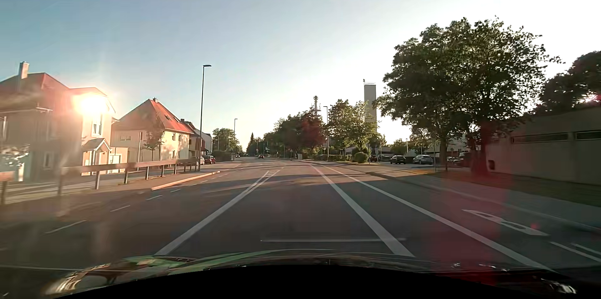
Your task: Follow the waypoints while adhering to traffic rules and regulations
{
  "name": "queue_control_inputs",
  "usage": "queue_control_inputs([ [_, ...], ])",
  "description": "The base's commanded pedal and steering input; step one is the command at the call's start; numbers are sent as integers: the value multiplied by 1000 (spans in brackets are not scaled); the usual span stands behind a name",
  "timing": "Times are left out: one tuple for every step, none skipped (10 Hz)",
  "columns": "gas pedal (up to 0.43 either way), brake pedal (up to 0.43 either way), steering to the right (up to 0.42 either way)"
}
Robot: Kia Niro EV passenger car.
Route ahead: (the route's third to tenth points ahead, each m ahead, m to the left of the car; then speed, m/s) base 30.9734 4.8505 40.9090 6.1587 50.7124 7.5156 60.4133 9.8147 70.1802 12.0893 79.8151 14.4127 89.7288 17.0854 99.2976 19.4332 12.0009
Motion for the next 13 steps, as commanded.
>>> queue_control_inputs([
  [130, 0, -1],
  [118, 0, -1],
  [118, 0, -1],
  [110, 0, -1],
  [110, 0, -1],
  [110, 0, -1],
  [110, 0, -3],
  [110, 0, -3],
  [110, 0, -5],
  [110, 0, -6],
  [110, 0, -7],
  [110, 0, -8],
  [110, 0, -8],
])
